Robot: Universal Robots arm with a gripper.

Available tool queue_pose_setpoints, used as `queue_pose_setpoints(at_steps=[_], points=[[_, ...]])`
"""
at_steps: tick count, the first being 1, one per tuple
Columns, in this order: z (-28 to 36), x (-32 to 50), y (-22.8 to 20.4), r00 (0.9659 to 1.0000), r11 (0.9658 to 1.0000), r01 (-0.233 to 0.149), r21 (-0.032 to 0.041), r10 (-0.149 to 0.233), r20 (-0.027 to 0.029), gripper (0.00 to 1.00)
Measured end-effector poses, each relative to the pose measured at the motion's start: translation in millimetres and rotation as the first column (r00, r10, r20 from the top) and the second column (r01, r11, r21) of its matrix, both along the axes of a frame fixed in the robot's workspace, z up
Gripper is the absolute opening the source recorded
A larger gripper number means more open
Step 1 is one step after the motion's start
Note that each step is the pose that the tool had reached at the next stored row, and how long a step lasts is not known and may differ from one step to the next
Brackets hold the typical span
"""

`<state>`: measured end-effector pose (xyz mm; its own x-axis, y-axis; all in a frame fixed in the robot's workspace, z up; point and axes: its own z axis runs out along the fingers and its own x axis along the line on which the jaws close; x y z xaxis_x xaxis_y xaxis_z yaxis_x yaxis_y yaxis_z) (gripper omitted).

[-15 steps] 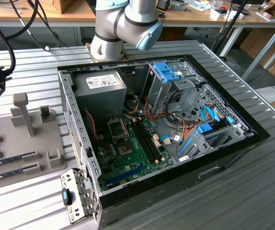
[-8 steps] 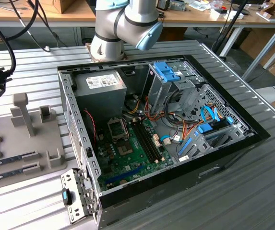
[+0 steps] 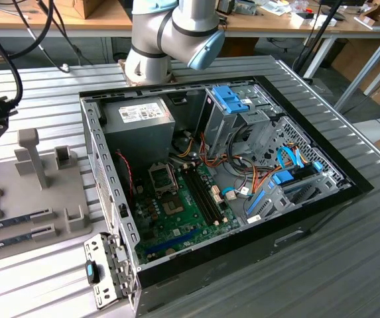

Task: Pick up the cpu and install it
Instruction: 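Reach for the cpu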

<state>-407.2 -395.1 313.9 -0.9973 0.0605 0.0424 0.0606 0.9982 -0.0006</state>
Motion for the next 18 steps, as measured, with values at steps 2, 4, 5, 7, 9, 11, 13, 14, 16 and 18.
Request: queue_pose_setpoints(at_steps=[2,4,5,7,9,11,13,14,16,18], points=[[-0.6,0.0,0.0,1.0000,1.0000,0.000,-0.0001,0.000,-0.0001,0.11],[-1.4,0.0,0.0,1.0000,1.0000,0.000,-0.0001,0.000,-0.0001,0.11],[-1.7,0.0,0.0,1.0000,1.0000,0.000,-0.0001,0.000,-0.0001,0.11],[-2.3,0.0,0.0,1.0000,1.0000,0.000,-0.0001,0.000,-0.0001,0.11],[-3.0,-0.1,0.0,1.0000,1.0000,0.000,0.0000,0.000,-0.0001,0.11],[-3.5,-0.1,0.0,1.0000,1.0000,0.000,0.0000,0.000,-0.0001,0.11],[-4.1,-0.1,0.0,1.0000,1.0000,0.000,-0.0001,0.000,-0.0001,0.11],[-4.3,-0.1,0.0,1.0000,1.0000,0.000,-0.0001,0.000,-0.0001,0.11],[-6.0,-1.2,0.0,1.0000,1.0000,0.000,-0.0001,0.000,-0.0001,0.11],[-7.1,-2.3,1.0,1.0000,1.0000,0.000,0.0000,0.000,0.0000,0.11]])
